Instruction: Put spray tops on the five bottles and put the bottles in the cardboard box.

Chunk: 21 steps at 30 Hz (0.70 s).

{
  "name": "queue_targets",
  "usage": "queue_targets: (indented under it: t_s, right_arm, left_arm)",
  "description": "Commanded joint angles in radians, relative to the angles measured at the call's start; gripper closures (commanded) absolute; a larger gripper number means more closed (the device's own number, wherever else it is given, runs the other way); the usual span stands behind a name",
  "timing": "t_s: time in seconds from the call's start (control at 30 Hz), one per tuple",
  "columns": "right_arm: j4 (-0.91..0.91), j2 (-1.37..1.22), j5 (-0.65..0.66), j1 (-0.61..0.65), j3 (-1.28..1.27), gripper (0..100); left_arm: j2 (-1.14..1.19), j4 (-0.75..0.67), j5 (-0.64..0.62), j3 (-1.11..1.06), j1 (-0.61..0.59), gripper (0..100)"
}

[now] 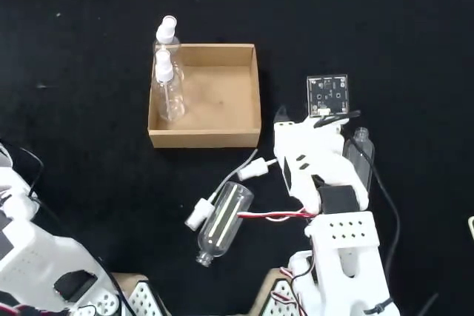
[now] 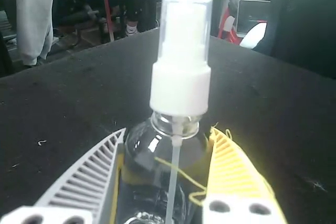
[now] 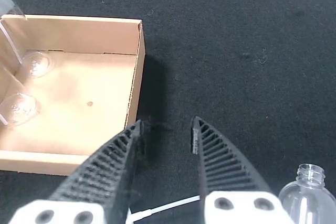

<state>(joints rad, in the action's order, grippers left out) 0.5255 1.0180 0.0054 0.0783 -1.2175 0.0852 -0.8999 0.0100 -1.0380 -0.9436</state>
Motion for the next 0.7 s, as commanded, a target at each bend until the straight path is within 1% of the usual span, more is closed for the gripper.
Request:
queue_targets:
  t_s: [0.0, 0.07, 0.13, 0.3, 0.37, 0.43, 0.53, 0.67]
  right_arm:
    - [-0.025, 0.012, -0.002, 0.0, 0.012, 86.1]
    - [-0.026, 0.012, -0.002, -0.02, 0.013, 86.1]
    - [-0.028, 0.012, -0.005, -0.048, 0.015, 86.1]
    - [-0.029, 0.012, -0.008, -0.071, 0.013, 86.1]
    - [-0.029, 0.007, -0.009, -0.061, 0.008, 86.1]
    - [-0.028, 0.005, -0.009, -0.029, 0.001, 86.1]
    - [-0.029, 0.012, -0.009, 0.003, -0.015, 86.1]
    - [-0.029, 0.012, -0.009, 0.008, -0.016, 86.1]
  left_arm:
    - [-0.216, 0.005, 0.003, -0.061, 0.031, 97]
    - [-0.354, 0.058, 0.003, -0.124, 0.056, 97]
    - [-0.519, 0.17, 0.003, -0.151, 0.096, 97]
    - [-0.941, 0.657, 0.005, -0.101, 0.231, 97]
    - [-1.094, 0.804, 0.005, -0.088, 0.309, 97]
    - [-1.227, 0.895, 0.005, -0.09, 0.389, 97]
    - [-1.384, 0.984, 0.006, -0.116, 0.51, 97]
    - [-1.491, 1.108, 0.011, -0.111, 0.657, 97]
